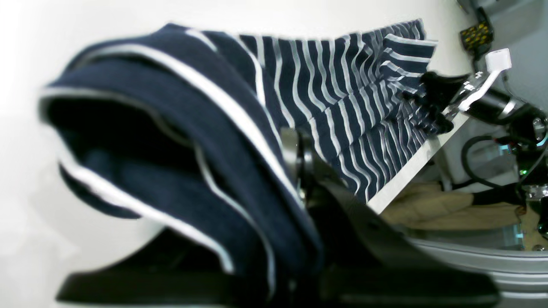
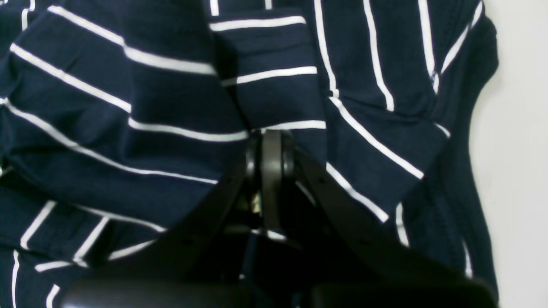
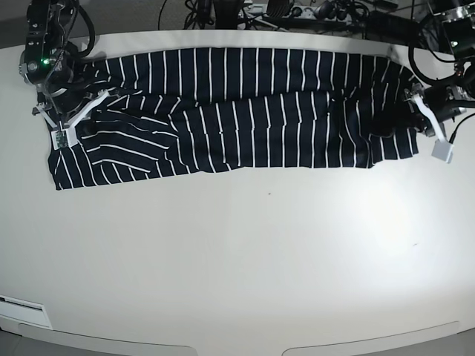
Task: Fold the T-shirt properly
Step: 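Grasp both ends of the striped strip with both grippers, then fold the strip end with the left gripper toward the right gripper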
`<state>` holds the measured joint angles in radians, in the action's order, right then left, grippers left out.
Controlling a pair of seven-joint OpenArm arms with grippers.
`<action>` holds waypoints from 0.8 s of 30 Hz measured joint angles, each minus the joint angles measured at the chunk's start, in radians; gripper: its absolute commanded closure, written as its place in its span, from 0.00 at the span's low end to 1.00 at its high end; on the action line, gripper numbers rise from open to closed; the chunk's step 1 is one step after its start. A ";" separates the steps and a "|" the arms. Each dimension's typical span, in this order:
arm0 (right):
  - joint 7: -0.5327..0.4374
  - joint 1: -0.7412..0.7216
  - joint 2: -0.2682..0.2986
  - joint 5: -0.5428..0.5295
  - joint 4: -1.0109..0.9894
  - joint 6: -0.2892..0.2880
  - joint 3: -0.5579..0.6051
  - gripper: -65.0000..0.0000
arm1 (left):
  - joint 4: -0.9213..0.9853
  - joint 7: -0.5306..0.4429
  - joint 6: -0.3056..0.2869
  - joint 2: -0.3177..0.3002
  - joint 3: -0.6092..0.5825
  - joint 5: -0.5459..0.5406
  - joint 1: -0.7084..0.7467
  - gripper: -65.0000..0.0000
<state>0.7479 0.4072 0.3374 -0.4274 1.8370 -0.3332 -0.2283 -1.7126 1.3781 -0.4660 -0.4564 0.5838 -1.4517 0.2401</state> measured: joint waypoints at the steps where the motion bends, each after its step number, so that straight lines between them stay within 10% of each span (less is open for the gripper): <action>1: 0.000 0.000 0.000 0.000 0.000 0.000 0.000 1.00 | -0.019 0.003 0.001 0.013 0.000 0.000 -0.008 1.00; 24: 0.023 -0.008 -0.002 0.000 0.000 -0.026 0.000 1.00 | -0.181 -0.152 -0.147 0.370 -0.274 0.052 -0.019 1.00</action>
<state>0.7704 0.3988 0.3359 -0.4274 1.8370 -0.3592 -0.2283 -1.8935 1.2263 -0.6128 -0.0868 0.3103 -1.3998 0.2211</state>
